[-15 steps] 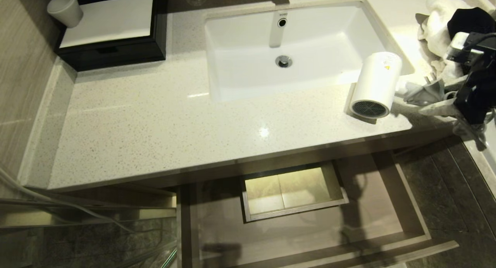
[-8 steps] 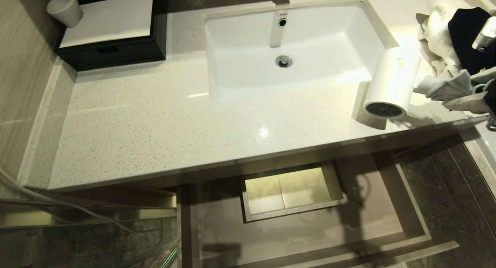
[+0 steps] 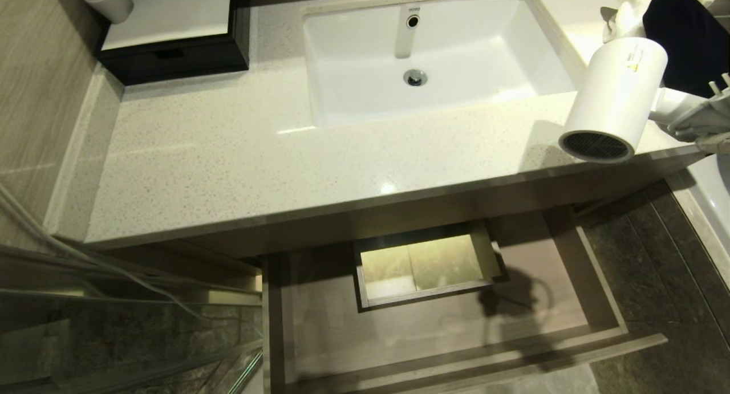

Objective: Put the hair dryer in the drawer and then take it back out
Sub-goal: Pick up the hairdryer, then put it into the drawer

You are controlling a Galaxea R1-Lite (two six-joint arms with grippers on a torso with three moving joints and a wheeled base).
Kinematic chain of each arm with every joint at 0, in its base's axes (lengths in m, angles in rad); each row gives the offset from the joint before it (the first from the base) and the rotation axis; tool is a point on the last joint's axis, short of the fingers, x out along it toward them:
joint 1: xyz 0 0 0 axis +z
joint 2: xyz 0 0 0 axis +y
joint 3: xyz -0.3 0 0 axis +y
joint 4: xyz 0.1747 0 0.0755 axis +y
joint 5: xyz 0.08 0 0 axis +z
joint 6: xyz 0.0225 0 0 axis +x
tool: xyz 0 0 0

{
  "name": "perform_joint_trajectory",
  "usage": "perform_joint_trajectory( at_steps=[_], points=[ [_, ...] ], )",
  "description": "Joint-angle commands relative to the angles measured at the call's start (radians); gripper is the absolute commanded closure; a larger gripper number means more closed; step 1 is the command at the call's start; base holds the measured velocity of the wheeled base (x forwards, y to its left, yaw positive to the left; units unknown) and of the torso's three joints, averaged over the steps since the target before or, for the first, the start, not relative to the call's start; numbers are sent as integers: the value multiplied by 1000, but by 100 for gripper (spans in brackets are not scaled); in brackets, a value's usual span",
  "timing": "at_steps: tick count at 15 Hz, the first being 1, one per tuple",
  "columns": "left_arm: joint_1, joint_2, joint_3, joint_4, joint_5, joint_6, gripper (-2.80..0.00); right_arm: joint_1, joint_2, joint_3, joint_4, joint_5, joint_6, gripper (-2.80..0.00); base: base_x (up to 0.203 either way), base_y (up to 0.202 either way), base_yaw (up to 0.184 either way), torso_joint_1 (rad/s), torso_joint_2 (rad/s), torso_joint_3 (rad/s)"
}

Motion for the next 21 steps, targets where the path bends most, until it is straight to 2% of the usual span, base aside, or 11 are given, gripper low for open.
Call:
perform_joint_trajectory(
  at_steps=[1, 3, 5, 8, 11, 19, 21],
  points=[
    [-1, 0, 1, 0, 1, 0, 0, 0, -69, 12, 3, 0, 71, 0, 0, 0, 0, -282, 91, -204],
    [-1, 0, 1, 0, 0, -1, 0, 0, -121, 42, 0, -13, 148, 0, 0, 0, 0, -301, 85, -212],
    [-1, 0, 2, 0, 0, 0, 0, -1, -175, 84, -1, -61, 191, 0, 0, 0, 0, -287, 56, -233],
    [-1, 0, 2, 0, 0, 0, 0, -1, -237, 138, 3, -85, 252, 0, 0, 0, 0, -277, 16, -243],
    [-1, 0, 1, 0, 1, 0, 0, -3, -280, 195, -2, -90, 257, 0, 0, 0, 0, -251, -11, -264],
    [-1, 0, 0, 0, 0, 0, 0, -13, -308, 244, -15, -92, 259, 0, 0, 0, 0, -206, -90, -299],
    [-1, 0, 2, 0, 1, 0, 0, -12, -311, 255, -23, -133, 259, 0, 0, 0, 0, -159, -172, -325]
  ],
)
